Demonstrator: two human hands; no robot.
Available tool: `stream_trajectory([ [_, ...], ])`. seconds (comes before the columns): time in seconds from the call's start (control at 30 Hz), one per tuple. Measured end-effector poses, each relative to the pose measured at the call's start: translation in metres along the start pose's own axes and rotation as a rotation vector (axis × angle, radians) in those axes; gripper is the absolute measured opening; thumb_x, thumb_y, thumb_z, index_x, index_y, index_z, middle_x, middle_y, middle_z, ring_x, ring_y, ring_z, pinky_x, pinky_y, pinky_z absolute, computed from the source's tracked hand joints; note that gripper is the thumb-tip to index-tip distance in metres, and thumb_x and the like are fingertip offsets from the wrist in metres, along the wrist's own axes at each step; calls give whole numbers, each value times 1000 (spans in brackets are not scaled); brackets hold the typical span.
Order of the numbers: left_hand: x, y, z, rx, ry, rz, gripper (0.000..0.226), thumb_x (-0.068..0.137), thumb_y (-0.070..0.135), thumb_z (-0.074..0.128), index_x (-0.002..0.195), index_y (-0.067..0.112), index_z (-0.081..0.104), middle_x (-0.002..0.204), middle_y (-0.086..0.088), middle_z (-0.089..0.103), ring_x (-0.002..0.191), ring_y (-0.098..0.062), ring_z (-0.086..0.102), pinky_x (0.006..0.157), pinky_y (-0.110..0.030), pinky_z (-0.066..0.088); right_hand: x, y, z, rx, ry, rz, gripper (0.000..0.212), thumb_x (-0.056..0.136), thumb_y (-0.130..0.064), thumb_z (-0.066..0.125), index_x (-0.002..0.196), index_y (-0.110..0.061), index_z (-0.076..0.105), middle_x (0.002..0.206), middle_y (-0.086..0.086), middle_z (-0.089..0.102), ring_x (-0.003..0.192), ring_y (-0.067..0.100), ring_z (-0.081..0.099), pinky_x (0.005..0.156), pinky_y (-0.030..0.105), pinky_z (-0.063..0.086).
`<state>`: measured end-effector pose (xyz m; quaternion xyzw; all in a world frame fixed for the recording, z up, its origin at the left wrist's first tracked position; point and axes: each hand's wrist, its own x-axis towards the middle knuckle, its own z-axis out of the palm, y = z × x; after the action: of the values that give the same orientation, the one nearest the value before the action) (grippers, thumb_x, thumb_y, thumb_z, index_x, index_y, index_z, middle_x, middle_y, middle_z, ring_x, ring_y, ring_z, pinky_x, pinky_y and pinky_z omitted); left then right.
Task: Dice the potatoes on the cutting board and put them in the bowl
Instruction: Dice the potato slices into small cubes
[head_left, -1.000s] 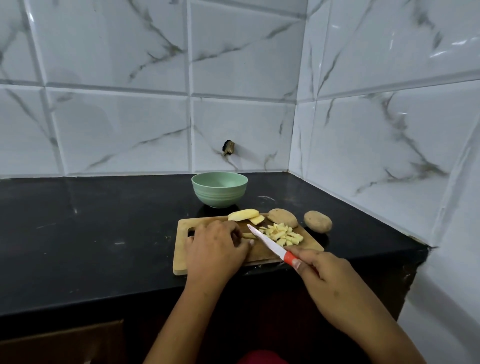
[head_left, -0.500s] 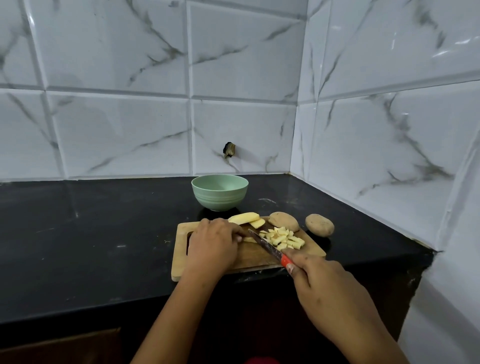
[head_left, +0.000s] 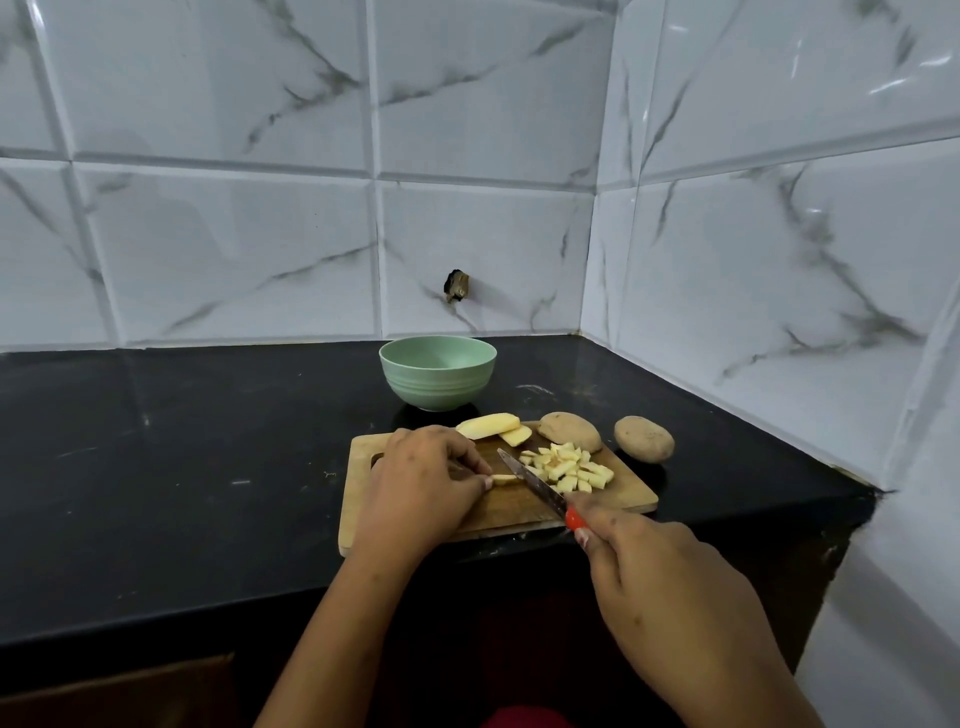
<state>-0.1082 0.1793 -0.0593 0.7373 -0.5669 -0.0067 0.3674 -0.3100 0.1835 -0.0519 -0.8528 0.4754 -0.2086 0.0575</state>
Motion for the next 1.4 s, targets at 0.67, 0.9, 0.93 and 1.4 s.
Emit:
stream_trajectory([
  [0.67, -3, 6, -1, 18, 28, -47, 10, 77, 36, 74, 71, 35, 67, 102, 20, 60, 104, -7, 42, 90, -29, 40, 4, -21, 16, -171, -67, -26, 56, 103, -24, 35, 151, -36, 9, 108, -3, 61, 74, 11, 49, 51, 21, 33],
  [0.9, -5, 9, -1, 89, 78, -45, 12, 79, 41, 71, 71, 33, 67, 101, 20, 57, 103, -8, 42, 87, -28, 41, 9, -15, 10, -187, 31, -15, 52, 102, -23, 36, 149, -37, 20, 112, -5, 60, 93, 13, 60, 58, 25, 42],
  [0.93, -4, 11, -1, 124, 79, -39, 13, 80, 43, 70, 74, 32, 68, 101, 20, 56, 103, -8, 41, 86, -28, 40, 7, -12, 6, -175, 63, -3, 49, 102, -25, 34, 148, -38, 22, 110, -6, 60, 91, 12, 60, 63, 26, 46],
  [1.4, 10, -2, -6, 238, 35, -21, 46, 92, 8, 41, 116, 42, 60, 127, 15, 52, 114, -14, 40, 90, -29, 35, 0, -10, -6, 89, 105, -30, 41, 102, -42, 26, 142, -50, 29, 100, -18, 51, 87, 3, 56, 71, 20, 47],
])
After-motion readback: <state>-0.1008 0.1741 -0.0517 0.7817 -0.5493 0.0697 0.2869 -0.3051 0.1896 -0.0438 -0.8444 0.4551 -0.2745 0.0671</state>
